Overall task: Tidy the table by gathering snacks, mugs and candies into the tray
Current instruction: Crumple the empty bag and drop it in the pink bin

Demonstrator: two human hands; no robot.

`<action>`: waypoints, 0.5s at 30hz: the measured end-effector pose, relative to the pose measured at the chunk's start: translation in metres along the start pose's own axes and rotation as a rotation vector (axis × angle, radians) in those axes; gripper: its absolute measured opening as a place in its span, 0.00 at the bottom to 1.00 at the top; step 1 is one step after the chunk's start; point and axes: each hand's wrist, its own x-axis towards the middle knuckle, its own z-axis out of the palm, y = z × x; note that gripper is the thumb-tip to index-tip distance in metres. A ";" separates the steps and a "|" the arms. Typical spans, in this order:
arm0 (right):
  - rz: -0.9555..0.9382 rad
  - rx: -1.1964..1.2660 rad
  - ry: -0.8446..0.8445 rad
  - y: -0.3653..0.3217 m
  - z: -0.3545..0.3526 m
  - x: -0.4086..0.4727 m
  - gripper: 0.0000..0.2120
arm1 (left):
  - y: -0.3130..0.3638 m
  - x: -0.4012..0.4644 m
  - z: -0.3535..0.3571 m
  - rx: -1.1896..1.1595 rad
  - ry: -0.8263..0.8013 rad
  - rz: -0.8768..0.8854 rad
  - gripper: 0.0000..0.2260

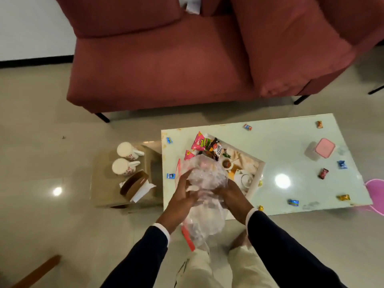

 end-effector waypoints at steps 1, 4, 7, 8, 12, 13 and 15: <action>-0.019 -0.030 0.093 -0.003 -0.008 -0.004 0.22 | 0.003 -0.006 0.001 0.197 0.062 0.091 0.31; -0.085 -0.110 0.201 -0.012 -0.031 -0.024 0.33 | 0.008 -0.019 0.010 0.580 0.183 0.384 0.39; -0.141 0.134 0.163 -0.013 -0.056 -0.048 0.32 | 0.015 -0.021 0.042 0.667 0.168 0.357 0.55; -0.149 0.261 0.119 -0.013 -0.066 -0.059 0.31 | 0.018 -0.019 0.060 0.630 0.140 0.298 0.60; -0.189 0.548 -0.016 -0.011 -0.112 -0.100 0.17 | 0.016 -0.016 0.140 0.244 -0.080 0.113 0.52; -0.191 0.568 -0.032 -0.007 -0.130 -0.114 0.15 | 0.014 -0.021 0.165 0.151 -0.157 0.067 0.46; -0.202 0.486 0.019 0.002 -0.168 -0.137 0.14 | 0.009 -0.028 0.206 0.146 -0.184 0.081 0.32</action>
